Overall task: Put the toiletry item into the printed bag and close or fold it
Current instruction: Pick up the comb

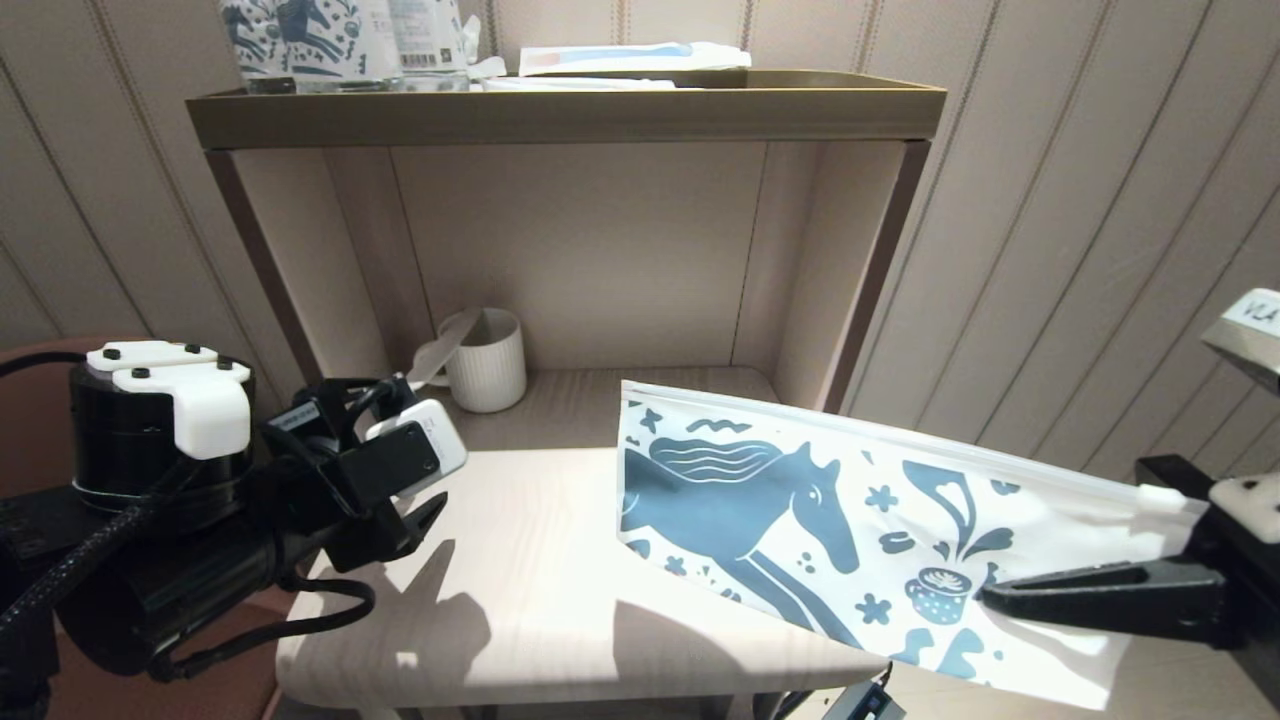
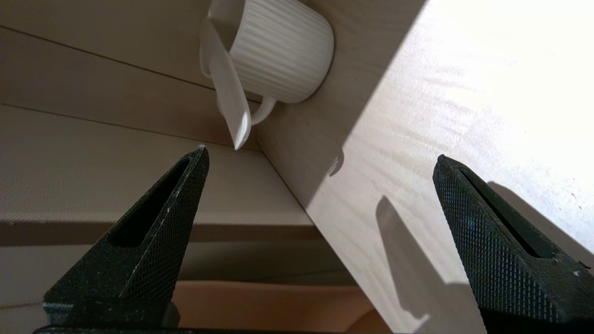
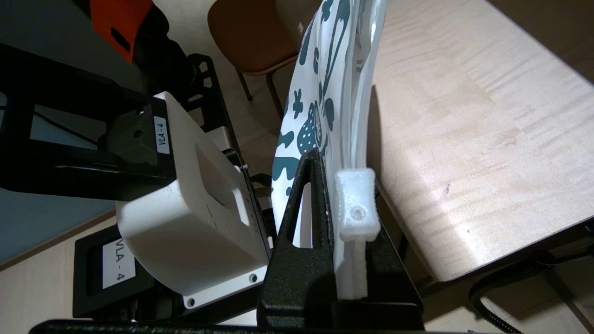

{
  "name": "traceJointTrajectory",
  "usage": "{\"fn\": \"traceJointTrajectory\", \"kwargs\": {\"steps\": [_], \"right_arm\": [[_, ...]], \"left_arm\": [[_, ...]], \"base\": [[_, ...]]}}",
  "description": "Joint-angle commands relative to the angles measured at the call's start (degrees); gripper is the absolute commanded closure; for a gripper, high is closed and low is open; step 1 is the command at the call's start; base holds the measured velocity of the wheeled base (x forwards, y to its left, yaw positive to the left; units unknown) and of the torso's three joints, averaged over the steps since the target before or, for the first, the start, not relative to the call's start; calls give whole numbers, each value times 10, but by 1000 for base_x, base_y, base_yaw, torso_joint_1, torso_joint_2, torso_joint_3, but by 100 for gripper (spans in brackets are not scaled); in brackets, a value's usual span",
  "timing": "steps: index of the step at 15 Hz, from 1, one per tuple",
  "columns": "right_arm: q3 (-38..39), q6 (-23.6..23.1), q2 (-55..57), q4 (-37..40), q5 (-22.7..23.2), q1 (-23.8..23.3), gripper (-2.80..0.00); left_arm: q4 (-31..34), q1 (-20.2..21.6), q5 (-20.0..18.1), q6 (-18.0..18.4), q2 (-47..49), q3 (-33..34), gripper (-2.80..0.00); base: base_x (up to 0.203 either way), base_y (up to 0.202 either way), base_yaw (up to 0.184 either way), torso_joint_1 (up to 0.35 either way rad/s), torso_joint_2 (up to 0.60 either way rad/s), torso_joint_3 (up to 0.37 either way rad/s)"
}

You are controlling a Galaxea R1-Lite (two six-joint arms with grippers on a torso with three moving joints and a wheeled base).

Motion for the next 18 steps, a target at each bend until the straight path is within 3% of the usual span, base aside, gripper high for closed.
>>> {"fn": "traceJointTrajectory", "kwargs": {"steps": [1,5,11,18], "right_arm": [[1,-1,11,-6,2,-1,0],[5,-2,19,-8,8,-10,0],[10,-2,31,-24,25,-16,0],[19,-2,31,-32,25,-17,0]], "left_arm": [[-45,4,0,12,36,-1,-280],[-163,16,-5,73,70,9,-280],[-167,39,-12,105,77,8,-280],[-233,40,-12,134,111,0,-280]], "base": [[0,0,0,0,0,0],[0,0,0,0,0,0],[0,0,0,0,0,0],[0,0,0,0,0,0]]}}
